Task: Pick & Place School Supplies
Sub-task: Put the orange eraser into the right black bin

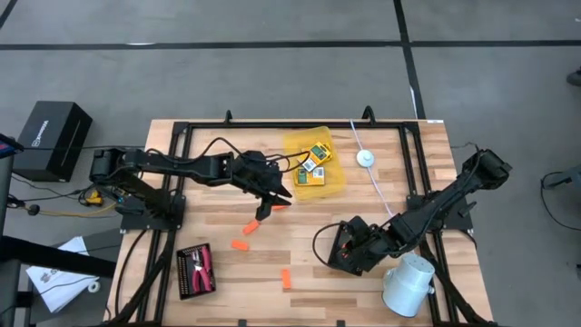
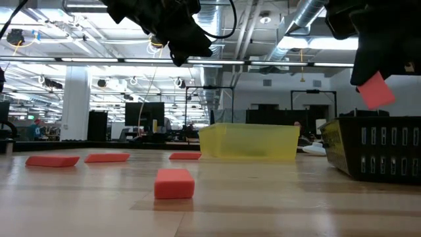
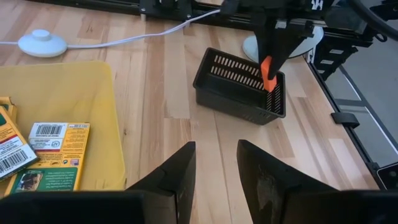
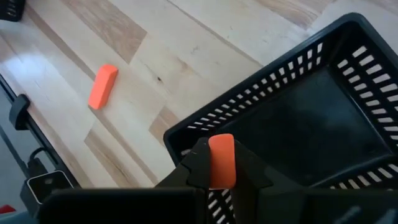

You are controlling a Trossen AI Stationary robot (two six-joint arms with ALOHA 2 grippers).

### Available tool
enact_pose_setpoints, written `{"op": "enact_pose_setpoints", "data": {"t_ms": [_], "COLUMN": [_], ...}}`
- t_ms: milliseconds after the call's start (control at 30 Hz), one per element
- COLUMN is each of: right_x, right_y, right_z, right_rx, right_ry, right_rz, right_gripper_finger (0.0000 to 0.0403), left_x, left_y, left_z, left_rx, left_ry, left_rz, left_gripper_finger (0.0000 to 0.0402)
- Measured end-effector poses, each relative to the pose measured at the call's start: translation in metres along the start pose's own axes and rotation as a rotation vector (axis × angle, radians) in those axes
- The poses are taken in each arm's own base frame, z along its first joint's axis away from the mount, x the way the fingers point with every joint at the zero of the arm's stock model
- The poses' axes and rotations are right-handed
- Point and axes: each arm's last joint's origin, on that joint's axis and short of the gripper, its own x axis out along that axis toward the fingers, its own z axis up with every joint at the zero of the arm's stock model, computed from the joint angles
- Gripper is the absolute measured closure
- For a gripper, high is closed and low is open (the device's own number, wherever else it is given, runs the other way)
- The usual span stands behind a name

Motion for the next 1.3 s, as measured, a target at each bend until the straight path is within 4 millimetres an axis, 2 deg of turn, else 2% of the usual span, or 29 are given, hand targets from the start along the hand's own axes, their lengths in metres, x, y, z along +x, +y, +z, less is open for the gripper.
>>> {"op": "enact_pose_setpoints", "data": {"t_ms": [500,1033,1200,1300], "right_x": [0.000,0.000,-0.001,-0.003], "right_y": [0.000,0.000,0.015,0.027], "right_z": [0.000,0.000,0.004,0.011], "right_rx": [0.033,0.053,0.057,0.058], "right_ry": [-0.001,-0.009,-0.061,-0.097], "right_rz": [-0.003,-0.001,0.151,0.272], "right_gripper_finger": [0.0356,0.0263,0.0250,0.0286], "left_x": [0.000,0.000,0.000,0.000], "left_y": [0.000,0.000,0.000,-0.002], "left_z": [0.000,0.000,0.000,0.000], "left_rx": [0.000,0.000,-0.007,-0.005], "left_ry": [0.000,0.000,0.001,0.002], "left_rz": [0.000,0.000,0.000,-0.006], "left_gripper_finger": [0.0288,0.0288,0.0288,0.0288]}}
